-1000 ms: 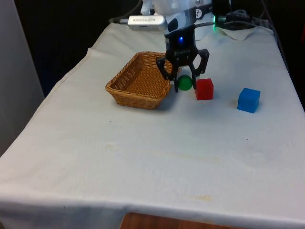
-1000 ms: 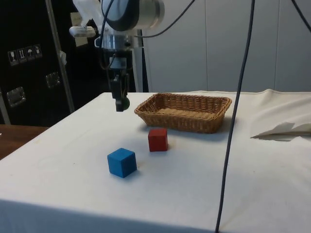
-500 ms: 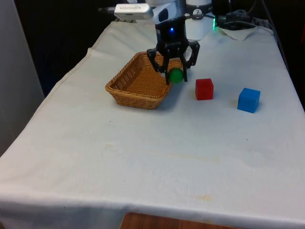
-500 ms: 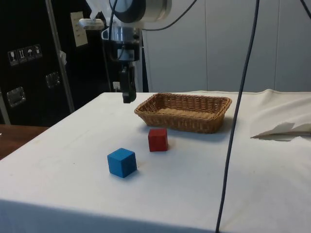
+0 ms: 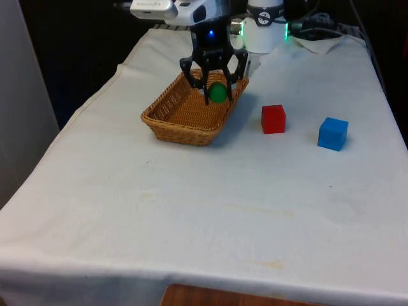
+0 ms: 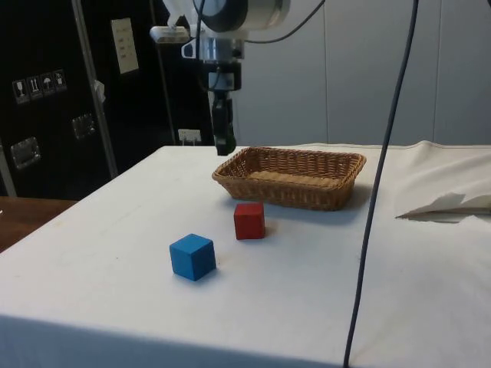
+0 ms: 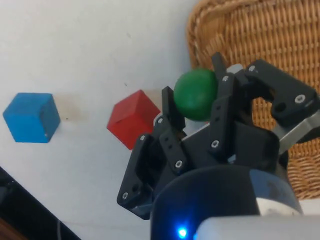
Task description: Place all non-red objects into the basket.
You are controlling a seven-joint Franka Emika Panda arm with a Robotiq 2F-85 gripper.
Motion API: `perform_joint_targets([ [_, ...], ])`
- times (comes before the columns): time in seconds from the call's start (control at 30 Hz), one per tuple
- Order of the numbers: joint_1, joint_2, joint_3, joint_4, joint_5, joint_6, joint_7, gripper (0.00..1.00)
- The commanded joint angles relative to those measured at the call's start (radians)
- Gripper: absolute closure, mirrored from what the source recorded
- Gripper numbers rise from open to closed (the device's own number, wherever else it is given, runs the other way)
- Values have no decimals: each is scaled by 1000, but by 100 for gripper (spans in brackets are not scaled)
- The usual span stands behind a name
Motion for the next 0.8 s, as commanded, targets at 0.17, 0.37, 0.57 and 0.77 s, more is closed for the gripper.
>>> perform_joint_targets([
  [0.17, -2, -40, -31, -66, -1, 28, -44, 100],
  [0.37, -2, -63, -51, -104, -1, 41, -69, 100],
  [0.57, 0, -72, -70, -135, 0, 49, -89, 100],
  [0.77, -2, -53, -80, -169, 4, 109, -109, 100],
])
